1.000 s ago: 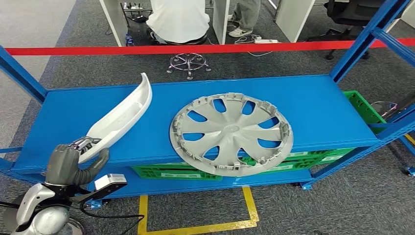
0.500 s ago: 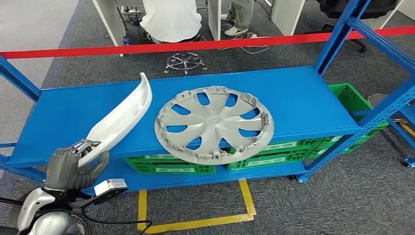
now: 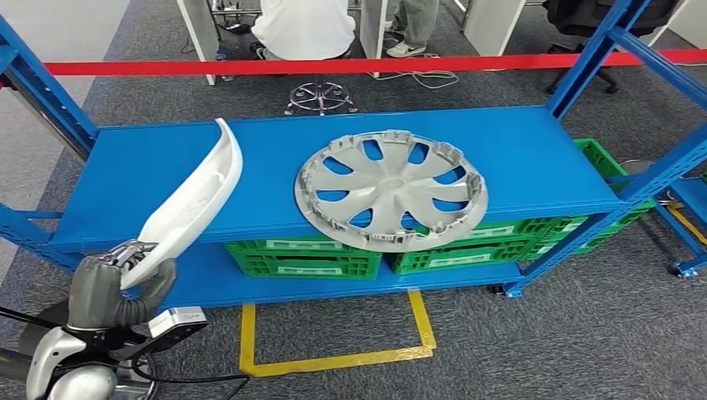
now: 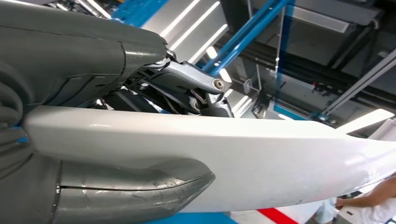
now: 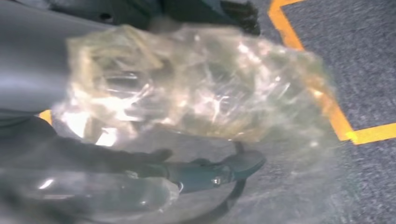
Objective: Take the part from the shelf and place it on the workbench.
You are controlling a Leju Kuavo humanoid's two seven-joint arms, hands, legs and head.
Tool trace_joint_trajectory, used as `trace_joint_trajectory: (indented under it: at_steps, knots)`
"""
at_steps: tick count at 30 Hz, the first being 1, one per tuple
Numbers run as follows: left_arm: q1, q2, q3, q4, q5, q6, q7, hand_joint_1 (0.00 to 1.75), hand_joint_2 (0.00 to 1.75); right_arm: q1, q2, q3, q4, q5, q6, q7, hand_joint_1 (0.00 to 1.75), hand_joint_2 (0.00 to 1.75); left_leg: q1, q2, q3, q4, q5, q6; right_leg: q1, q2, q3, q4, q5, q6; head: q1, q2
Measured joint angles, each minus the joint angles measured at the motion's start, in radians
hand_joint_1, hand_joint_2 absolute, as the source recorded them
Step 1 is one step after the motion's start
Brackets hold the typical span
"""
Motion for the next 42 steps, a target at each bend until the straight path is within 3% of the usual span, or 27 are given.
trace_joint_trajectory:
  at_steps: [2,4,6,7,9,10,12,14,15,16,18,19,21,22,24,25,26,29,30,31,32,33,35,37,38,40,42]
  knots:
    - [0.003,-0.002,0.001,0.0,0.004,0.001,-0.001,1.75,1.75,0.0,0.0,0.0,0.0,0.005,0.0,-0.004,0.0,0.0,-0.006,-0.005,-0.024,0.001,0.019,0.0,0.004,0.002,0.051,-0.024,0.047,-0.01,0.0,0.0]
    - [0.005,-0.003,0.001,0.0,0.006,0.002,-0.001,1.75,1.75,0.0,-0.001,0.0,0.0,0.007,0.001,-0.008,0.0,0.0,-0.012,-0.013,-0.041,0.001,0.035,-0.002,0.012,0.019,0.16,-0.163,0.084,-0.031,0.0,0.0]
    - [0.004,-0.004,0.002,0.0,0.007,0.004,-0.001,1.75,1.75,-0.001,-0.004,0.0,0.0,0.008,0.001,-0.011,0.0,0.0,-0.014,-0.02,-0.051,0.002,0.052,-0.009,0.017,0.035,0.247,-0.29,0.074,-0.043,-0.001,0.0]
    - [0.004,-0.004,0.002,-0.001,0.007,0.005,-0.001,1.75,1.75,-0.001,-0.005,0.0,0.0,0.009,0.001,-0.011,0.0,0.0,-0.014,-0.023,-0.056,0.002,0.061,-0.014,0.019,0.036,0.264,-0.319,0.065,-0.044,-0.001,0.0]
    - [0.006,-0.004,0.002,-0.003,0.008,0.006,-0.001,1.75,1.75,-0.002,-0.004,0.0,0.0,0.01,0.002,-0.011,0.0,0.0,-0.013,-0.029,-0.067,0.004,0.071,-0.026,0.017,0.025,0.254,-0.334,0.074,-0.047,-0.001,0.0]
    - [0.008,-0.004,0.003,-0.004,0.009,0.007,-0.001,1.75,1.75,-0.002,-0.004,0.0,0.0,0.01,0.002,-0.011,0.0,0.0,-0.012,-0.028,-0.075,0.016,0.053,-0.032,0.015,0.017,0.244,-0.337,0.083,-0.054,-0.003,0.0]
    - [0.009,-0.005,0.003,-0.005,0.011,0.009,-0.001,1.75,1.75,-0.001,-0.004,0.0,0.0,0.011,0.003,-0.012,0.0,0.0,-0.007,-0.021,-0.1,0.094,-0.034,-0.042,0.011,0.0,0.224,-0.338,0.102,-0.066,-0.006,0.0]
    - [0.009,-0.006,0.003,-0.006,0.013,0.01,-0.001,1.75,1.75,0.0,-0.004,0.0,0.0,0.012,0.003,-0.012,0.0,0.0,0.001,-0.016,-0.126,0.219,-0.118,-0.053,0.011,-0.015,0.2,-0.331,0.119,-0.069,-0.008,0.0]
    - [0.01,-0.006,0.004,-0.006,0.014,0.011,-0.001,1.75,1.75,0.0,-0.004,0.0,0.0,0.013,0.003,-0.012,0.0,0.0,0.005,-0.015,-0.128,0.264,-0.126,-0.059,0.011,-0.024,0.185,-0.325,0.127,-0.068,-0.008,0.0]
    - [0.01,-0.006,0.004,-0.006,0.015,0.011,-0.001,1.75,1.75,0.0,-0.004,0.0,0.0,0.013,0.003,-0.012,0.0,0.0,0.009,-0.013,-0.119,0.283,-0.112,-0.064,0.011,-0.032,0.169,-0.318,0.134,-0.065,-0.008,0.0]
    - [0.009,-0.006,0.004,-0.006,0.015,0.012,-0.001,1.75,1.75,-0.001,-0.003,0.0,0.0,0.014,0.004,-0.012,0.0,0.0,0.016,-0.002,-0.055,0.222,-0.054,-0.072,0.008,-0.049,0.136,-0.297,0.143,-0.058,-0.008,0.0]
    - [0.009,-0.007,0.004,-0.006,0.015,0.012,-0.001,1.75,1.75,-0.002,-0.003,0.0,0.0,0.014,0.003,-0.012,0.0,0.0,0.018,0.013,-0.01,0.16,-0.043,-0.076,0.008,-0.055,0.122,-0.286,0.146,-0.054,-0.009,0.0]
    - [0.007,-0.007,0.003,-0.007,0.015,0.012,-0.001,1.75,1.75,-0.004,-0.003,0.0,0.0,0.014,0.003,-0.012,0.0,0.0,0.015,0.034,0.056,0.053,-0.059,-0.069,0.011,-0.067,0.103,-0.267,0.153,-0.043,-0.009,0.0]
    - [0.007,-0.007,0.003,-0.007,0.015,0.012,-0.001,1.75,1.75,-0.005,-0.004,0.0,0.0,0.014,0.003,-0.013,0.0,0.0,0.012,0.036,0.066,0.028,-0.072,-0.062,0.013,-0.072,0.097,-0.262,0.159,-0.037,-0.009,0.0]
    - [0.009,-0.008,0.004,-0.008,0.016,0.012,-0.001,1.75,1.75,-0.007,-0.004,0.0,0.001,0.014,0.003,-0.013,0.0,0.0,0.01,0.027,0.053,0.018,-0.068,-0.04,0.01,-0.078,0.089,-0.257,0.168,-0.024,-0.009,0.0]
    - [0.01,-0.008,0.004,-0.008,0.017,0.012,-0.001,1.75,1.75,-0.006,-0.004,0.0,0.001,0.014,0.003,-0.013,0.0,0.0,0.01,0.022,0.042,0.019,-0.059,-0.031,0.008,-0.069,0.082,-0.25,0.155,-0.018,-0.009,0.0]
    - [0.01,-0.009,0.004,-0.008,0.018,0.012,-0.001,1.75,1.75,-0.005,-0.004,0.0,0.002,0.014,0.003,-0.014,0.0,0.0,0.011,0.019,0.03,0.018,-0.048,-0.021,0.006,-0.054,0.072,-0.228,0.123,-0.013,-0.008,0.0]
    - [0.009,-0.011,0.005,-0.008,0.021,0.012,-0.001,1.75,1.75,0.0,-0.003,-0.001,0.004,0.013,0.004,-0.016,0.0,0.0,0.006,0.009,-0.013,0.018,-0.013,-0.005,0.006,-0.01,0.032,-0.068,-0.019,-0.009,-0.006,0.0]
    - [0.01,-0.011,0.006,-0.008,0.022,0.012,-0.001,1.75,1.75,0.0,-0.003,-0.001,0.004,0.012,0.005,-0.017,0.0,0.0,0.003,0.004,-0.03,0.019,0.0,-0.004,0.007,-0.006,0.027,-0.017,-0.037,-0.01,-0.006,0.0]
    - [0.01,-0.012,0.006,-0.008,0.023,0.012,-0.001,1.75,1.75,0.0,-0.003,-0.002,0.004,0.011,0.006,-0.019,0.0,0.0,0.001,0.002,-0.045,0.02,0.012,-0.004,0.008,-0.004,0.034,0.009,-0.03,-0.013,-0.006,0.0]
    - [0.011,-0.012,0.006,-0.008,0.023,0.012,-0.001,1.75,1.75,0.0,-0.003,-0.003,0.004,0.011,0.008,-0.021,0.0,0.0,-0.002,-0.001,-0.06,0.021,0.023,-0.004,0.009,-0.003,0.057,0.002,-0.004,-0.018,-0.006,0.0]
    - [0.011,-0.012,0.007,-0.008,0.023,0.012,-0.001,1.75,1.75,-0.001,-0.003,-0.005,0.004,0.01,0.009,-0.022,0.0,0.0,-0.005,-0.003,-0.072,0.021,0.034,-0.005,0.01,-0.002,0.097,-0.04,0.029,-0.025,-0.006,0.0]
    - [0.011,-0.012,0.008,-0.008,0.023,0.012,-0.001,1.75,1.75,-0.003,-0.004,-0.008,0.004,0.01,0.011,-0.024,0.0,0.0,-0.008,-0.005,-0.087,0.022,0.053,-0.01,0.016,0.004,0.209,-0.189,0.056,-0.042,-0.006,0.0]
    - [0.01,-0.012,0.009,-0.008,0.023,0.011,0.0,1.75,1.75,-0.007,-0.005,-0.009,0.004,0.01,0.012,-0.026,0.0,0.0,-0.008,-0.006,-0.095,0.02,0.074,-0.019,0.023,0.009,0.283,-0.311,0.038,-0.052,-0.007,0.0]
    - [0.01,-0.012,0.009,-0.008,0.023,0.011,0.0,1.75,1.75,-0.008,-0.006,-0.01,0.004,0.01,0.012,-0.027,0.0,0.0,-0.008,-0.006,-0.098,0.018,0.085,-0.025,0.026,0.009,0.295,-0.338,0.033,-0.052,-0.006,0.0]
    - [0.011,-0.012,0.01,-0.008,0.024,0.01,0.0,1.75,1.75,-0.008,-0.004,-0.013,0.006,0.011,0.013,-0.027,0.0,0.0,-0.005,-0.007,-0.106,0.018,0.087,-0.036,0.023,0.003,0.279,-0.346,0.048,-0.055,-0.005,0.0]
    - [0.012,-0.011,0.01,-0.008,0.025,0.007,0.0,1.75,1.75,-0.006,-0.002,-0.014,0.007,0.012,0.013,-0.027,0.0,0.0,-0.002,-0.008,-0.122,0.07,0.014,-0.046,0.018,-0.006,0.256,-0.349,0.074,-0.065,-0.008,0.0]
